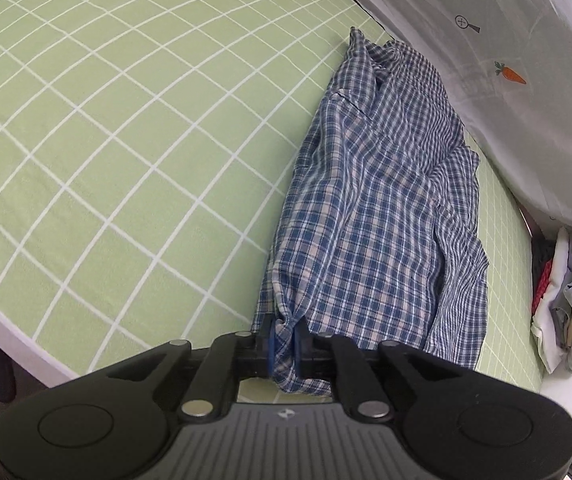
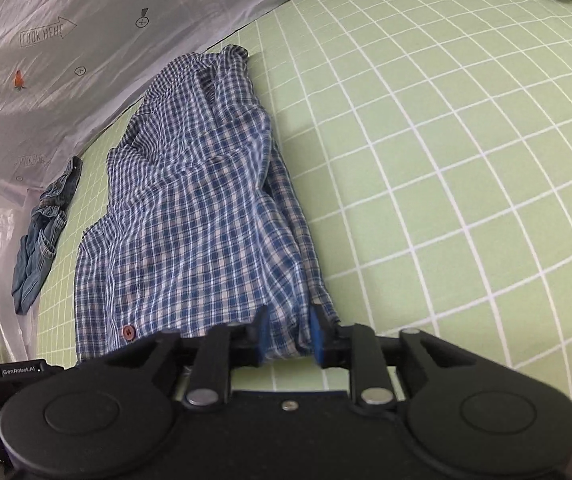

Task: Fold clothes
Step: 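Grasp the folded shirt edge with the left gripper while the right gripper grasps it too, then fold the shirt over onto itself with both grippers, then release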

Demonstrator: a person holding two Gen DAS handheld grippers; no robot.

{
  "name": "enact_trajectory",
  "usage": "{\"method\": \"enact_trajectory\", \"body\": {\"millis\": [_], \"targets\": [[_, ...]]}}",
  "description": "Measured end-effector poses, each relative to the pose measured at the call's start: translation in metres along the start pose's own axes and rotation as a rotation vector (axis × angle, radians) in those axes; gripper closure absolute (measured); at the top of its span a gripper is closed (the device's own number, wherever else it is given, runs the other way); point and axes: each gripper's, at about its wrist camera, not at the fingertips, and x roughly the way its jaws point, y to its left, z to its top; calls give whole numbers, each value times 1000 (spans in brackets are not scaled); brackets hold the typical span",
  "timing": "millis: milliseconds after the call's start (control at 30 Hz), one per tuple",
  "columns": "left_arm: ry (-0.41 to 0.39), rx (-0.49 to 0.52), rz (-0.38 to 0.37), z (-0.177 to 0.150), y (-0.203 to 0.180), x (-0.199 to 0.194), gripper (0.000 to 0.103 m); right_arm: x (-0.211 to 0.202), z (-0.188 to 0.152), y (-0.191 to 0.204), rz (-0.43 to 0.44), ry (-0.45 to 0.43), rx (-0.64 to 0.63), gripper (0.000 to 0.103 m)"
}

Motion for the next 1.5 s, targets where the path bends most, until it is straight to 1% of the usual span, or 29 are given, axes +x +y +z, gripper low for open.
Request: {"method": "enact_trajectory", "body": {"millis": [33,67,100,167,300,367,433,467,500,533,567,600,733,800,833,933,1033,1100,1200,1267,1400,1500], "targets": [[-12,1,15,-2,-1,0,85,2,1,0,5,-3,-7,52],[-19,-7,29,-4,-1,1,82,4,3,0,8,1,-21,52],[-23,-19,42,-5,-1,2,81,7,4,0,10,8,-36,50],[-30,-48,42,-8,1,3,77,13,7,1,15,22,-67,46],[-41,-107,31,-13,6,5,75,24,8,1,18,61,-114,45],[-47,-137,25,-15,9,6,77,25,9,0,36,68,-129,44],[-54,-162,15,-18,8,8,79,26,10,-1,59,83,-151,50],[-59,-167,11,-20,8,8,85,27,10,-3,73,93,-157,63],[-66,-167,8,-22,8,7,88,28,10,-4,81,103,-158,74],[-72,-166,6,-24,7,6,91,29,10,-5,82,108,-165,80],[-74,-159,-6,-27,7,4,96,29,10,-6,85,113,-180,89],[-75,-150,-23,-31,6,0,97,27,9,-8,89,115,-194,93],[-62,-123,-94,-47,5,-20,98,12,4,-13,103,127,-206,96],[-59,-157,-128,-52,9,-33,98,-2,2,-20,130,128,-177,96],[-63,-182,-147,-54,12,-40,98,-9,3,-26,151,130,-142,97],[-74,-250,-197,-45,14,-55,98,-23,14,-34,211,121,-48,97],[-67,-317,-273,-32,9,-64,98,-36,25,-40,269,110,44,98],[-65,-354,-314,-20,3,-68,98,-42,32,-33,271,96,38,98],[-60,-399,-344,3,-6,-70,98,-46,46,-16,283,74,39,98],[-61,-438,-368,18,-12,-69,98,-49,58,-8,319,60,73,98],[-73,-497,-444,49,-21,-68,98,-60,90,3,379,2,117,99],[-85,-515,-492,73,-28,-65,98,-62,116,13,418,-47,148,100]]}}
